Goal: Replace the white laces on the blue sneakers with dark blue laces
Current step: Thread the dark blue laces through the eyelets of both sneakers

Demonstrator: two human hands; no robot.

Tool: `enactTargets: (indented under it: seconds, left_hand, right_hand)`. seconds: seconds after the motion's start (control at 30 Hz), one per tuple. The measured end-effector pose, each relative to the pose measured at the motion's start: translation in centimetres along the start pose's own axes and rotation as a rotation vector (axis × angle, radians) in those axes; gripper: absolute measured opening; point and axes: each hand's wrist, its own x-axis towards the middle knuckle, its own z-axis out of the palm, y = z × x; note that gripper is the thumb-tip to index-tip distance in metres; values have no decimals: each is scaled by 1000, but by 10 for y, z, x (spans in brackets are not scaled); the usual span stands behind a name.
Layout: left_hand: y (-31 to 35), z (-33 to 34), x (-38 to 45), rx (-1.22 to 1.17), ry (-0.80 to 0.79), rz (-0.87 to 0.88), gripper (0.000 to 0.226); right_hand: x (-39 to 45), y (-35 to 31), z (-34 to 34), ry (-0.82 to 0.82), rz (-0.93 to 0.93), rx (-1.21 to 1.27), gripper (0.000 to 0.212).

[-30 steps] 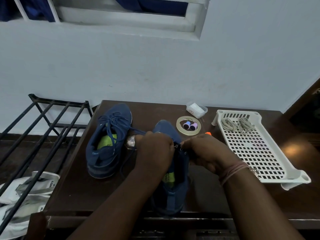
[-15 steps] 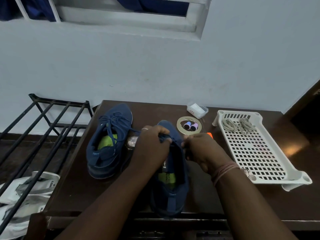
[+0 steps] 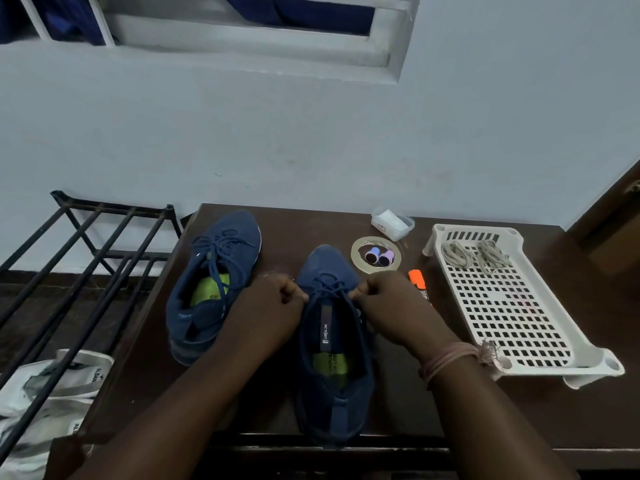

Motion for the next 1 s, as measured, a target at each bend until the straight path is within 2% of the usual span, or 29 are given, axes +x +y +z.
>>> enactTargets:
  seconds: [0.07,0.13,0.23,0.27,0.33,0.43,0.5,0.6,0.67,0.73,0.8,0.9,0.93,1.0]
  left_hand:
    - [2,0,-1,-5,0,3,21]
    - [3,1,0,18,-47,-7,26]
    - [1,5,2,21,-76,-17,26]
    - [0,6,2,18,-41,-2,23]
    - [1,8,2,-7,85,83,10]
    - [1,11,2,-8,207,138,33]
    - [0,11,3,-17,146,73,31]
    - [-5,10,1,-19,-5,-50,21]
    - [-7,9,3,-20,12,-59,24]
    - [-8,10,6,-23,14,-48,23]
    - [-9,10,9,-18,18,-10,20]
    - [-13,10,14,-54,25,46,43]
    - [-13,9,15,-70,16,35,41]
    - [-14,12,16,-56,4,56,20]
  right_hand:
    - [3,1,-2,10,12,-30,26]
    - [8,-3,-3,61,81,108,28]
    - [13,-8,-7,174,232,878,30]
    - [13,-7,-10,220,232,1007,31]
    - [15,-5,-10,299,198,1074,33]
    - [19,-1,-9,385,154,1062,31]
    - [17,2,-12,494,78,961,31]
    - [8,3,-20,798,-91,595,25]
    - [3,6,-23,866,-108,205,22]
    - [4,13,-23,690,-16,-139,34]
    - [7,21,-21,382,44,-275,48]
    - [4,17,-17,26,7,-135,56]
    - [3,14,-17,-33,-4,-65,53]
    - [2,10,-17,-93,-15,-72,42]
